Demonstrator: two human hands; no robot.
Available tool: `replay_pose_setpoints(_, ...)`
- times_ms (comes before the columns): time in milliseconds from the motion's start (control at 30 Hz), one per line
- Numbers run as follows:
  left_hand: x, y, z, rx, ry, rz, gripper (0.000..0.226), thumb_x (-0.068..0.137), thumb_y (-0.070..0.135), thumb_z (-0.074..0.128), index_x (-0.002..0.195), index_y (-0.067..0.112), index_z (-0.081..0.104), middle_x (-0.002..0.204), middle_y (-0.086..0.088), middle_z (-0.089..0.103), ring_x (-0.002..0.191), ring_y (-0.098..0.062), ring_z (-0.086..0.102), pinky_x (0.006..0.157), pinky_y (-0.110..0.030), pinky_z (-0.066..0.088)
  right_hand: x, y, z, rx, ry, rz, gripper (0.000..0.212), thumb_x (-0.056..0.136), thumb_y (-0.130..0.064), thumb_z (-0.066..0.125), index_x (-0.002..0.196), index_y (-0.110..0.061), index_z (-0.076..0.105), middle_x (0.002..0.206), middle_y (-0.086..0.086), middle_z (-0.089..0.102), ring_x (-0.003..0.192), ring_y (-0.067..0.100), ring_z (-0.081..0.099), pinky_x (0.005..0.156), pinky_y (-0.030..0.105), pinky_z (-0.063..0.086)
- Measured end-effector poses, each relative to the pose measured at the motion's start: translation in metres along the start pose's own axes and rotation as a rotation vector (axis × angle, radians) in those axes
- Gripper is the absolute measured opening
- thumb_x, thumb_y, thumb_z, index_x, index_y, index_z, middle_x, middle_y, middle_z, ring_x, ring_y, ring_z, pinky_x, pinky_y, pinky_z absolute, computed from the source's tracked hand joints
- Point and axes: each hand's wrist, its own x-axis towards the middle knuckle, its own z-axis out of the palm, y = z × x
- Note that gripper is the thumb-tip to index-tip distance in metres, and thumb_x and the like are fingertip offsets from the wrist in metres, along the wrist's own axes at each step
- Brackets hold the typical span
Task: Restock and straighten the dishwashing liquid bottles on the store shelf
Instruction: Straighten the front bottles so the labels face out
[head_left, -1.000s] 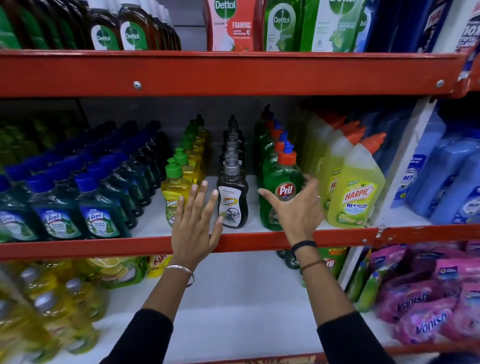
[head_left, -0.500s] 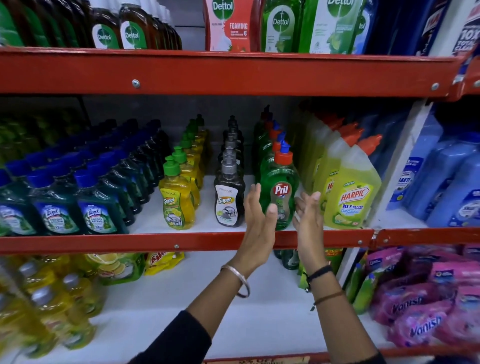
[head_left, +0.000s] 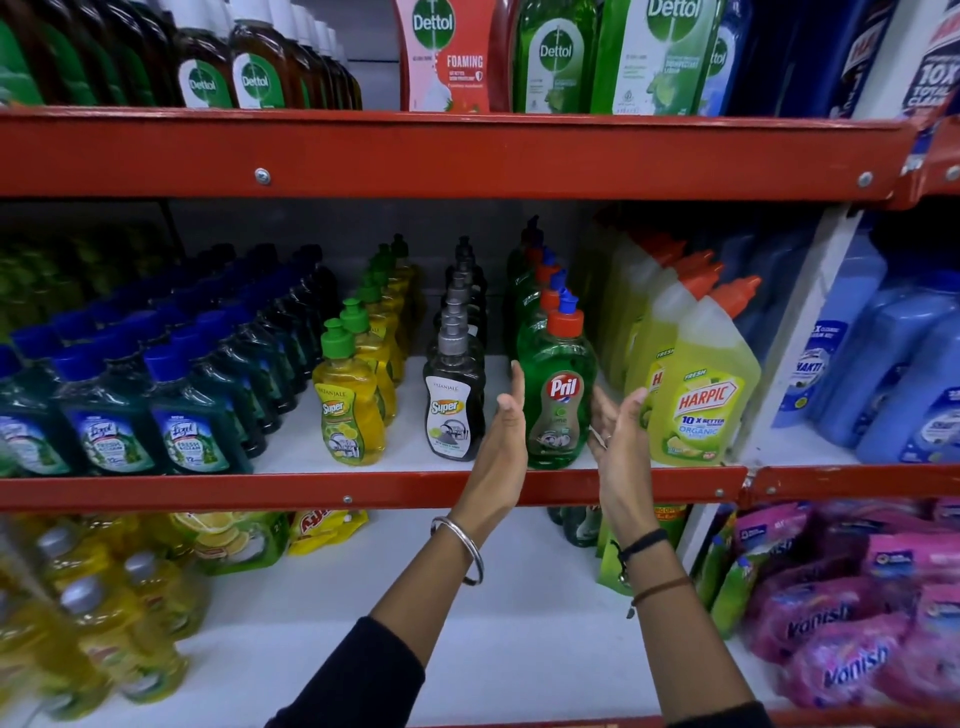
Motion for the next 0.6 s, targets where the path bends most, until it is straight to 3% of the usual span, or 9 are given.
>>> replay_pose_setpoints(133,0.001,-0.004,0.000,-0.009,0.004,-0.009,0.082,0.046,0.104,0.000,0.124,0.077,0.003,0.145,0.033,0.003,0.135,0.001,0.010,0.121,-0.045,0.015,-0.002,0.001,0.002,0.008,0.015,-0.017,0.091,0.071,-0.078,0.020,0.136,-0.020,0.046,0.146,0.002,0.045,0.124,0.008,0.042,0.103,0.030,0.032)
replay_pose_setpoints(233,0.002,-0.006,-0.001,-0.026,0.004,-0.015,0.078,0.047,0.103,0.001,0.122,0.081,0.005,0.145,0.033,0.005,0.141,-0.003,0.010,0.120,-0.045,0.017,-0.001,0.001,0.001,-0.011,0.018,-0.043,0.107,0.057,-0.094,0.025,0.133,-0.022,0.050,0.129,-0.011,0.049,0.123,0.008,0.045,0.103,0.030,0.034)
replay_pose_setpoints(333,0.003,-0.008,-0.001,-0.045,0.003,-0.025,0.078,0.048,0.103,0.001,0.123,0.081,0.006,0.155,0.027,0.005,0.148,-0.012,0.010,0.121,-0.046,0.016,-0.001,0.000,-0.001,-0.002,0.000,-0.045,0.114,0.050,-0.098,0.028,0.132,-0.022,0.051,0.124,-0.011,0.050,0.122,0.008,0.045,0.102,0.030,0.034)
replay_pose_setpoints(433,0.000,-0.010,0.001,-0.068,0.022,-0.001,0.080,0.054,0.102,0.007,0.130,0.076,0.012,0.160,0.020,0.009,0.145,-0.005,0.012,0.122,-0.046,0.014,-0.002,-0.001,-0.003,0.027,-0.026,-0.019,0.120,0.046,-0.099,0.029,0.135,-0.020,0.047,0.127,-0.010,0.048,0.122,0.007,0.044,0.102,0.030,0.032)
replay_pose_setpoints(500,-0.007,-0.015,0.001,-0.139,0.087,0.059,0.080,0.062,0.100,0.017,0.134,0.066,0.025,0.158,0.020,0.023,0.144,0.000,0.021,0.120,-0.038,0.020,-0.006,0.002,-0.001,0.044,0.061,-0.041,0.116,0.051,-0.098,0.029,0.134,-0.019,0.048,0.133,-0.007,0.050,0.123,0.009,0.048,0.104,0.029,0.034)
replay_pose_setpoints(600,-0.024,-0.021,-0.004,-0.203,0.367,0.188,0.071,0.080,0.086,0.028,0.131,0.040,0.048,0.141,0.015,0.050,0.133,0.000,0.043,0.109,-0.020,0.034,-0.027,0.014,0.011,0.041,0.242,-0.217,0.077,0.080,-0.073,0.034,0.123,-0.013,0.057,0.125,0.003,0.062,0.117,0.010,0.056,0.103,0.028,0.043)
